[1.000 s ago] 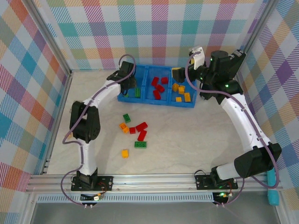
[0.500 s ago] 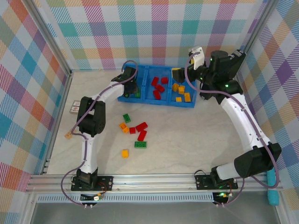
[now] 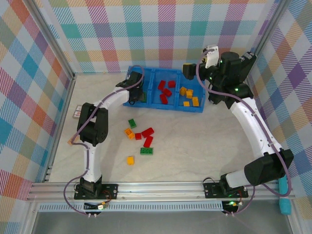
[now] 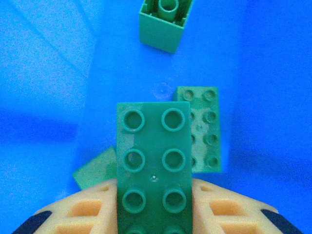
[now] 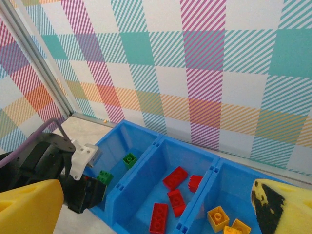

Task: Sort the legos into containers by color
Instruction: Place the lego in the container.

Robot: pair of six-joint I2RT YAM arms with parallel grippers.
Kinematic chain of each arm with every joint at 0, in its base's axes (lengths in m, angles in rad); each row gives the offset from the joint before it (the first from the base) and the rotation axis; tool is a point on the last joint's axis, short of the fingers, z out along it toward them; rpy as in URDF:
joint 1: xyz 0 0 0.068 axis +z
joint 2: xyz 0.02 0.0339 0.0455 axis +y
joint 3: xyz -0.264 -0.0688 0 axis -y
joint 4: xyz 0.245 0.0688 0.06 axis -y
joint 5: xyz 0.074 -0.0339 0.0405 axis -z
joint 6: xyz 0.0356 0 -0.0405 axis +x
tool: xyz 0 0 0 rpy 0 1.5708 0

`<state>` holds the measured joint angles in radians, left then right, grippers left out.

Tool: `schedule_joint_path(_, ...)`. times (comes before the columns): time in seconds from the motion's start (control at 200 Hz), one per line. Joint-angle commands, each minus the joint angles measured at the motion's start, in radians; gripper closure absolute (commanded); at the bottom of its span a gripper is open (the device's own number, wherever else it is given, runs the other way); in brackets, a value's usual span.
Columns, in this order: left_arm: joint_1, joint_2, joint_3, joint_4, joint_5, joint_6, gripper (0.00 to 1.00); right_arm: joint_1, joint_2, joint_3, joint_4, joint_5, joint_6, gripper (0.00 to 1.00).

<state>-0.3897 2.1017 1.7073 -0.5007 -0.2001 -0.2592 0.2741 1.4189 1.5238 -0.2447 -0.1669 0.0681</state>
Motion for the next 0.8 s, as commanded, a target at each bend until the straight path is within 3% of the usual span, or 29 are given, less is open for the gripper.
schedule_joint_path(0.0,-0.029,-0.116,-0.007,-0.059,-0.061,0.049,0.67,-0.004,-0.013,0.003,0.043,0.009,0.024,0.01)
schedule_joint_path(0.265,-0.035,-0.18,-0.04,-0.066,-0.099,0.069,0.64,-0.005,-0.016,-0.004,0.048,-0.011,0.026,0.01)
schedule_joint_path(0.795,-0.024,0.07,0.107,0.006,-0.067,0.022,0.63,-0.005,-0.04,-0.017,0.053,0.018,0.015,0.01)
